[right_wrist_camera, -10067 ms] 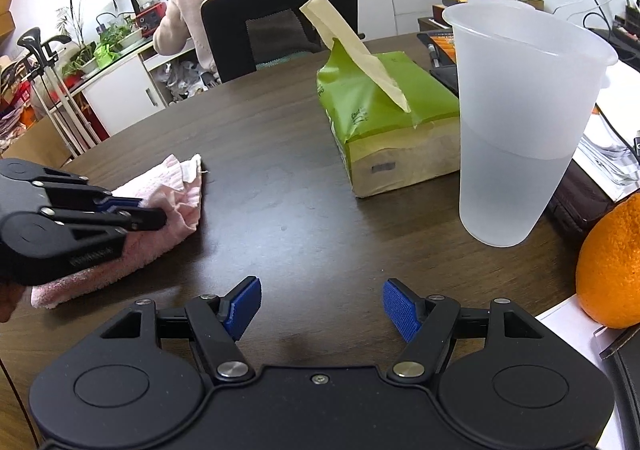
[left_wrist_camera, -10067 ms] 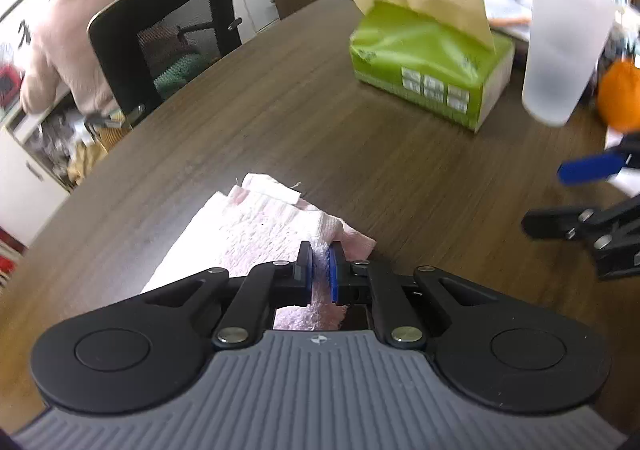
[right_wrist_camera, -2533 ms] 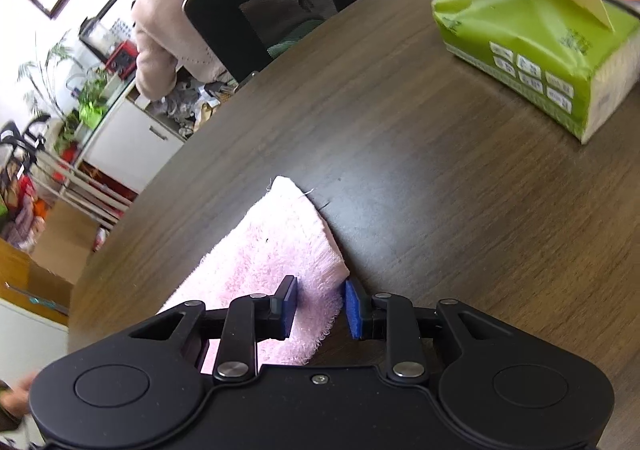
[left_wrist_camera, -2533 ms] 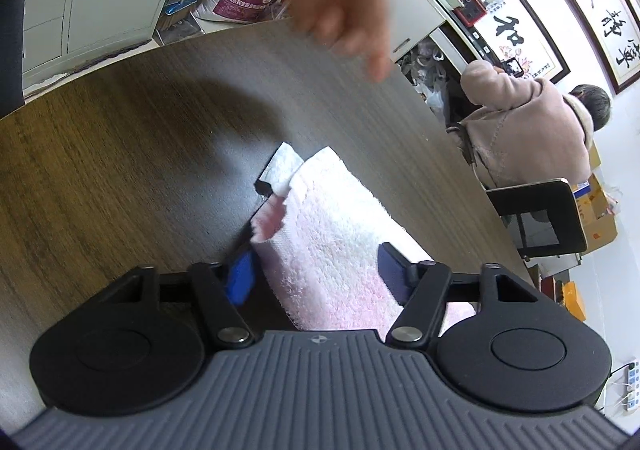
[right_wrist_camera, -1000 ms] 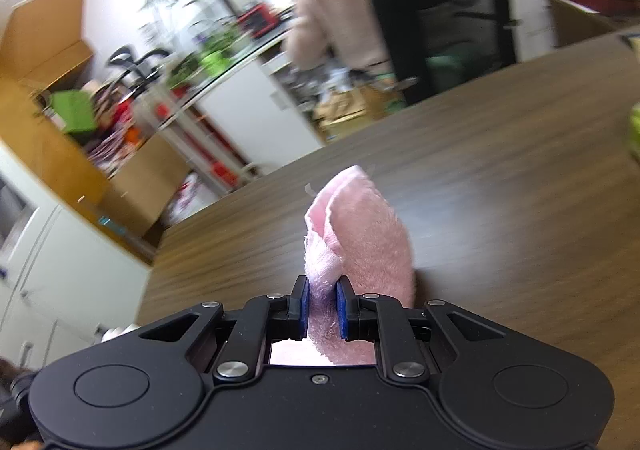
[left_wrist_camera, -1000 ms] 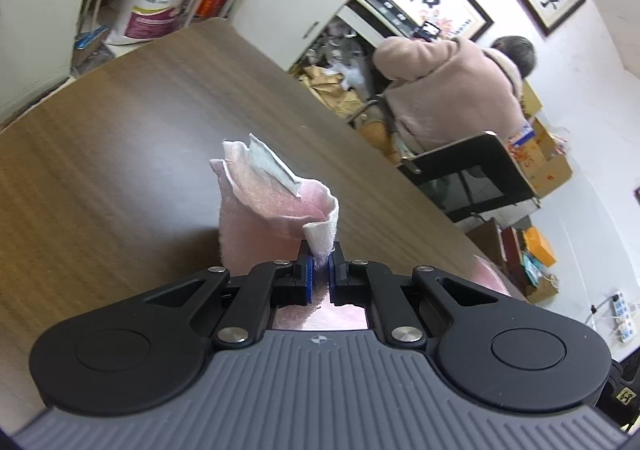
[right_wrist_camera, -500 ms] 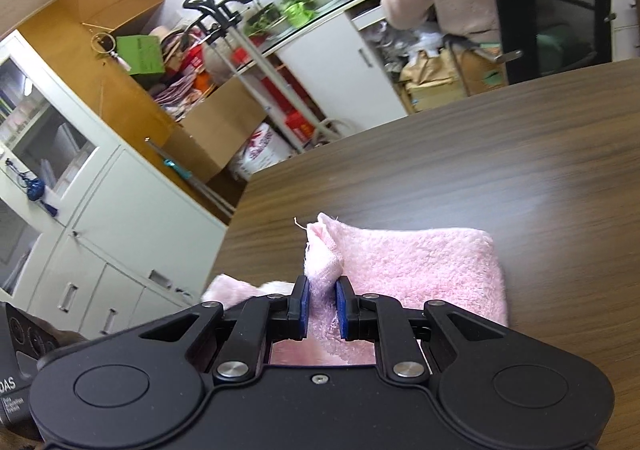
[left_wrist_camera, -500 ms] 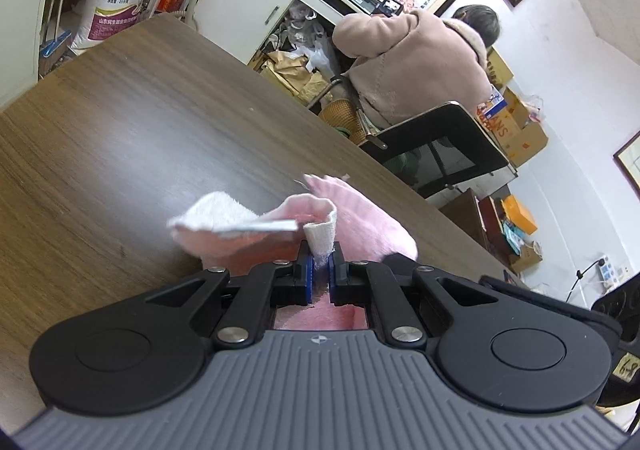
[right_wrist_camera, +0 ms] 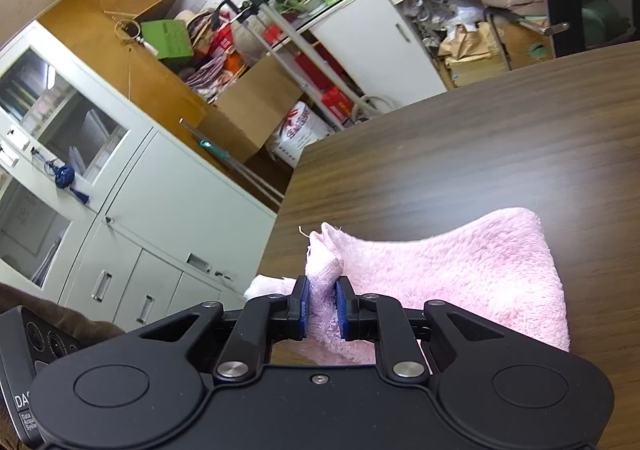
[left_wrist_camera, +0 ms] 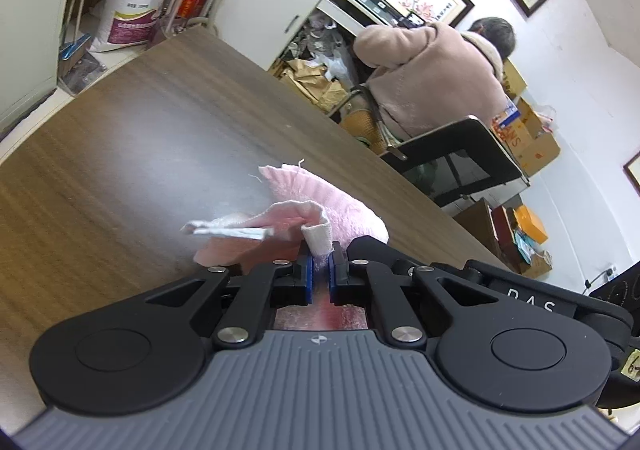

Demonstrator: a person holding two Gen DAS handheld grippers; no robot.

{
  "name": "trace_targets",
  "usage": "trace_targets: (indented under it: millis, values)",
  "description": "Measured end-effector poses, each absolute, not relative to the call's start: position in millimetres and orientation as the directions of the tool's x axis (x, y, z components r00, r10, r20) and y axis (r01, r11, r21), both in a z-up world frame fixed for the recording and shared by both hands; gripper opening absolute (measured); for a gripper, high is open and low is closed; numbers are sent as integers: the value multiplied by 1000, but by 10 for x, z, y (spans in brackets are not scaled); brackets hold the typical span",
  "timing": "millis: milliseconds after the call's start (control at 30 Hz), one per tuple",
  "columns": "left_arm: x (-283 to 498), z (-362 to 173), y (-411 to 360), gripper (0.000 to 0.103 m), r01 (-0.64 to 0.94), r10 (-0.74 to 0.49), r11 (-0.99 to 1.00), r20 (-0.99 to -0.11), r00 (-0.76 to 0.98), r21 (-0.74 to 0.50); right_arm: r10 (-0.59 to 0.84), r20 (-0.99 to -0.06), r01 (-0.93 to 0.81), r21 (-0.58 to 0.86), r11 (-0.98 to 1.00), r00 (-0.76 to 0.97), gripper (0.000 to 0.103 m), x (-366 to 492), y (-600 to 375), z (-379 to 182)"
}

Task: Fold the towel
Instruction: 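Lift the strip end with both grippers and fold it over the towel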

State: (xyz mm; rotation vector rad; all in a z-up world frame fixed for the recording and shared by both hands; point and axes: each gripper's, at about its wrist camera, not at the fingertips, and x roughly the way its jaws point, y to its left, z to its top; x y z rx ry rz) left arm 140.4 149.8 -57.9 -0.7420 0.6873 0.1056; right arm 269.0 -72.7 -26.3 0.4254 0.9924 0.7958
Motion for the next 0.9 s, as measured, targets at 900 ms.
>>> trace_targets:
  millis: [900]
  values:
    - [1059, -808, 1965, 6, -373, -137, 720, -648, 749, -585, 732, -573, -336, 652, 680, 369, 13, 2571, -736, -369]
